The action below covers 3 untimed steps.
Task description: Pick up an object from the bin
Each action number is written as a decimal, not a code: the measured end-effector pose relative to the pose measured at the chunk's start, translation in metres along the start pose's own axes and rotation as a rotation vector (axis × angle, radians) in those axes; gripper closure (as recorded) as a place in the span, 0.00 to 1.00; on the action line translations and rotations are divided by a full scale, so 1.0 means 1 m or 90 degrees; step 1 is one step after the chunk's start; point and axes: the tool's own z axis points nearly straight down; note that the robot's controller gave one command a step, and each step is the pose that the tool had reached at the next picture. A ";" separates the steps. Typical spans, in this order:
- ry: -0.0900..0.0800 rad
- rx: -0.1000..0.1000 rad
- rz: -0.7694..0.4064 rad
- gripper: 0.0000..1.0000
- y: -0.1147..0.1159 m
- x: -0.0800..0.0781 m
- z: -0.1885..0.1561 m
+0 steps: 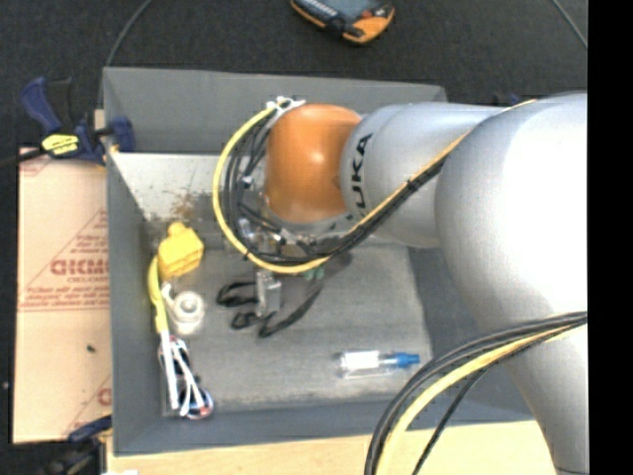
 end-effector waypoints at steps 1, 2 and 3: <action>0.008 -0.003 0.060 1.00 0.008 0.024 -0.004; 0.008 -0.003 0.060 1.00 0.008 0.024 -0.004; 0.008 -0.003 -0.055 1.00 0.021 0.054 -0.023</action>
Offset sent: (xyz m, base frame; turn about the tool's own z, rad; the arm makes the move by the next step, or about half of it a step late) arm 0.0000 0.0000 0.0000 0.0000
